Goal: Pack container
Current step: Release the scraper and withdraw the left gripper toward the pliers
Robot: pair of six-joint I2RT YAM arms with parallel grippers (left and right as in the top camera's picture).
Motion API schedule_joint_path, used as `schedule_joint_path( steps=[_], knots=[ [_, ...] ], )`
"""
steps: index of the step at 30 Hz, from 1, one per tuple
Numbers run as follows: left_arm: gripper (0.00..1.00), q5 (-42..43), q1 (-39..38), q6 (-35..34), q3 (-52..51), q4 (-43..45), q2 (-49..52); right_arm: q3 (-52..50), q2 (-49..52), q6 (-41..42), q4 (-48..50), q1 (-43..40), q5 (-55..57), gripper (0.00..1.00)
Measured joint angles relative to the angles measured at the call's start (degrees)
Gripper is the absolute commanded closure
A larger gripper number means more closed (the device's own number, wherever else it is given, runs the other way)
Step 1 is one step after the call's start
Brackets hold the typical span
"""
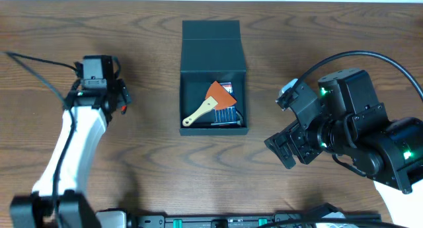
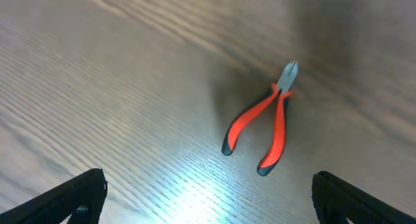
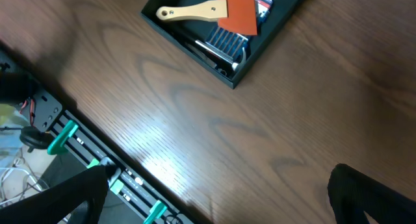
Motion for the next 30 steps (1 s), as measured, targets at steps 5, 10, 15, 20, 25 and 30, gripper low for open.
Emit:
schedule_joint_path(
  steps=[5, 10, 15, 20, 25, 30],
  knots=[
    [0.01, 0.07, 0.00, -0.44, 0.00, 2.71, 6.47, 0.00, 0.00, 0.00, 0.00, 0.00, 0.00, 0.01],
    [0.01, 3.10, 0.00, 3.96, 0.00, 7.67, 10.93, 0.00, 0.00, -0.02, 0.00, 0.00, 0.00, 0.01],
    [0.02, 6.56, 0.00, 10.14, 0.00, 10.56, 14.16, 0.00, 0.00, 0.00, 0.00, 0.00, 0.00, 0.01],
    [0.01, 9.60, 0.02, 15.06, 0.00, 11.17, 16.59, 0.00, 0.00, -0.02, 0.00, 0.00, 0.00, 0.01],
    [0.01, 10.73, 0.50, 16.72, 0.00, 11.19, 18.38, 0.00, 0.00, -0.02, 0.00, 0.00, 0.00, 0.01],
    [0.02, 10.84, 1.88, 17.31, 0.00, 11.23, 18.69, 0.00, 0.00, 0.00, 0.00, 0.00, 0.00, 0.01]
  ],
)
